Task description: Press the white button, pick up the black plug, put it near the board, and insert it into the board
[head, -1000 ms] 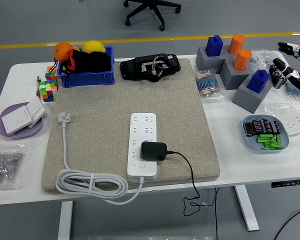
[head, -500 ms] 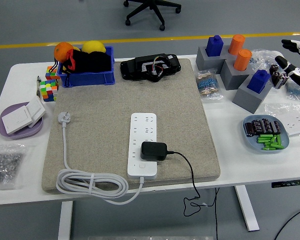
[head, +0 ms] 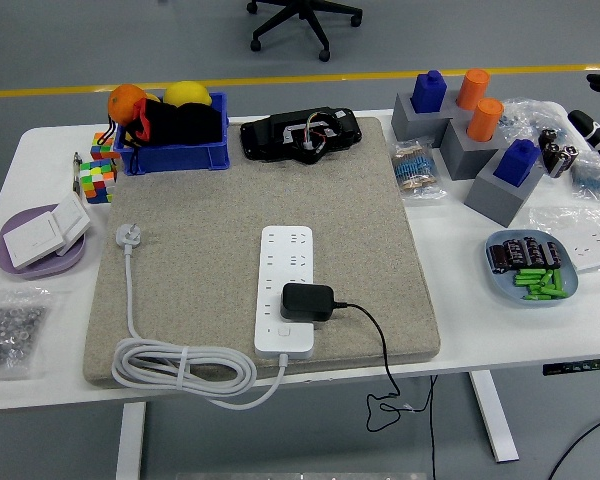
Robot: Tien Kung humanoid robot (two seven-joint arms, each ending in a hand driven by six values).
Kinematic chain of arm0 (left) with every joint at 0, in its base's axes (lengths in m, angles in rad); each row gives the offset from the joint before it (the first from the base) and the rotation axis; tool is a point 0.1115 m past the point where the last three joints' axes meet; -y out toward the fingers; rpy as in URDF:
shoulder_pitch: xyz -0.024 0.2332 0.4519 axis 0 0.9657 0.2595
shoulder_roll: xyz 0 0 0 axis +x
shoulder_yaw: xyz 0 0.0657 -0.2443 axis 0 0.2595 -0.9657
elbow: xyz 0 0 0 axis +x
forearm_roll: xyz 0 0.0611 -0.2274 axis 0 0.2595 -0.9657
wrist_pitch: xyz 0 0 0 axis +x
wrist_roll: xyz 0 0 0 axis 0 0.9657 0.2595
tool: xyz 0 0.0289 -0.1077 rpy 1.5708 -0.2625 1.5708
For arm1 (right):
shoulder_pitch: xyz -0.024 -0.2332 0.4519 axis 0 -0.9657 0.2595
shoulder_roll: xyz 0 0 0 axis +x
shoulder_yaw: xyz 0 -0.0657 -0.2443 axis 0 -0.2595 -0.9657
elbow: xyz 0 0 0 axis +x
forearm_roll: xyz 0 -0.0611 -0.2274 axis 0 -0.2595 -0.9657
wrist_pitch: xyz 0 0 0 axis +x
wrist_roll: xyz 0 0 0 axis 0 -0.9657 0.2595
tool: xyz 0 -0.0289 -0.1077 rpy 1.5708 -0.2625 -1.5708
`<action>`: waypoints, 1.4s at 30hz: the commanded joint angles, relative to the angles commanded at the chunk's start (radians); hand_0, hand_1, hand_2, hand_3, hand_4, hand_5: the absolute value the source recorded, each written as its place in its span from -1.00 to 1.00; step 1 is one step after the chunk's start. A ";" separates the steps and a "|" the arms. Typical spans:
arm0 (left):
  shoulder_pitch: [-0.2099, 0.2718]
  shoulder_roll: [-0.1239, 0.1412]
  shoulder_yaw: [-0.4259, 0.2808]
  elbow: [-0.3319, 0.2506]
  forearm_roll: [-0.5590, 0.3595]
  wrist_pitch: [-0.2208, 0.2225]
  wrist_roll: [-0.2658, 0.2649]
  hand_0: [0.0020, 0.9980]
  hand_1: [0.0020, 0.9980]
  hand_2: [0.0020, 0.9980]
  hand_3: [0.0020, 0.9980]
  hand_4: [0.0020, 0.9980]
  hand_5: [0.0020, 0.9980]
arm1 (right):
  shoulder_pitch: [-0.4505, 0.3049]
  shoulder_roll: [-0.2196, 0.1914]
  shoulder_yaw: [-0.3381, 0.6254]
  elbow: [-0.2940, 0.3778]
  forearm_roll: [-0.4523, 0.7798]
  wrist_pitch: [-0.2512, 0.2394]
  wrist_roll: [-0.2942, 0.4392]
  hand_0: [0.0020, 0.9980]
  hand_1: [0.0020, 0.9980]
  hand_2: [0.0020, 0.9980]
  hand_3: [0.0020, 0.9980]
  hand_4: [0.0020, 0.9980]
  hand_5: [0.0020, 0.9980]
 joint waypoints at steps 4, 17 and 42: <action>0.014 0.005 -0.007 0.000 0.013 0.000 0.004 0.62 0.56 0.47 0.57 0.18 0.06 | -0.024 -0.016 0.004 0.009 0.009 -0.012 0.007 0.94 0.75 0.65 0.65 1.00 0.61; 0.047 0.007 -0.056 0.000 0.055 -0.001 0.020 0.62 0.56 0.47 0.57 0.18 0.05 | -0.090 -0.038 0.029 0.032 -0.008 -0.003 -0.005 0.94 0.70 0.62 0.61 0.98 0.46; 0.050 -0.008 -0.054 0.000 0.067 -0.002 0.022 0.62 0.56 0.47 0.57 0.18 0.06 | -0.116 0.009 0.083 0.066 -0.027 0.036 -0.045 0.88 0.63 0.56 0.58 0.91 0.32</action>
